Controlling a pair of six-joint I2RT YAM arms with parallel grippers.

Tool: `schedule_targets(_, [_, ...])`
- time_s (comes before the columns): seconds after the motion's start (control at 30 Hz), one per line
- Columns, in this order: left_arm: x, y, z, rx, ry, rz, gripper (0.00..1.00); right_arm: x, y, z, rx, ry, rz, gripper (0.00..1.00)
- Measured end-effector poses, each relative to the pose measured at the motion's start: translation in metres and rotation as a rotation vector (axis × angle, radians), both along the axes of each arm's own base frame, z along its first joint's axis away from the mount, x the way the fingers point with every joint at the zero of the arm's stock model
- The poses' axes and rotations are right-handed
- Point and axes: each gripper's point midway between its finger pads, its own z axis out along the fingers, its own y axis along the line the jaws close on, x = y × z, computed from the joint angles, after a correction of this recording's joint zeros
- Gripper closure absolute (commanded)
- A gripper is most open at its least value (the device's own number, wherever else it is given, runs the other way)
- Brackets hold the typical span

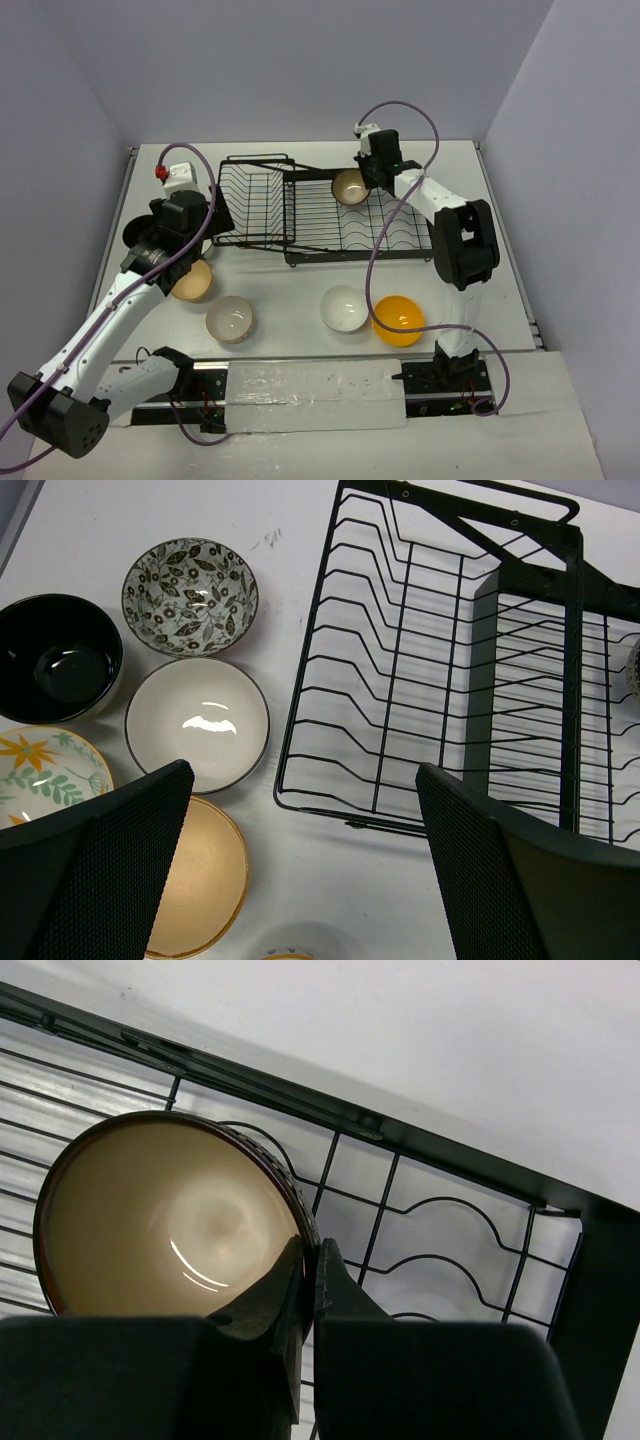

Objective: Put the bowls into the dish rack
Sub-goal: Place the bowl in the dish rack.

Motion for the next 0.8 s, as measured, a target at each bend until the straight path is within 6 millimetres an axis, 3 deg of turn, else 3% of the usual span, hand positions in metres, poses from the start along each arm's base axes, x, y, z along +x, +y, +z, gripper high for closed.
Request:
schedule_targets(0.37, [0.001, 0.000, -0.002, 0.006, 0.007, 0.000, 0.01, 0.005, 0.002, 0.000, -0.013, -0.002, 0.021, 1.00])
schedule_targets(0.5, [0.001, 0.000, -0.004, 0.007, 0.012, -0.001, 0.01, 0.013, 0.004, -0.003, -0.008, 0.000, 0.027, 0.86])
schedule_targets(0.63, [0.002, -0.001, -0.006, 0.012, 0.020, -0.001, 0.01, 0.014, 0.003, -0.006, 0.011, 0.016, 0.033, 0.83])
schedule_targets(0.73, [0.003, -0.001, -0.007, 0.019, 0.023, -0.004, 0.01, 0.014, 0.000, -0.008, 0.016, 0.026, 0.031, 0.68])
schedule_targets(0.8, [0.003, -0.001, -0.007, 0.019, 0.023, -0.004, 0.01, 0.012, -0.002, -0.011, 0.013, 0.037, 0.028, 0.53])
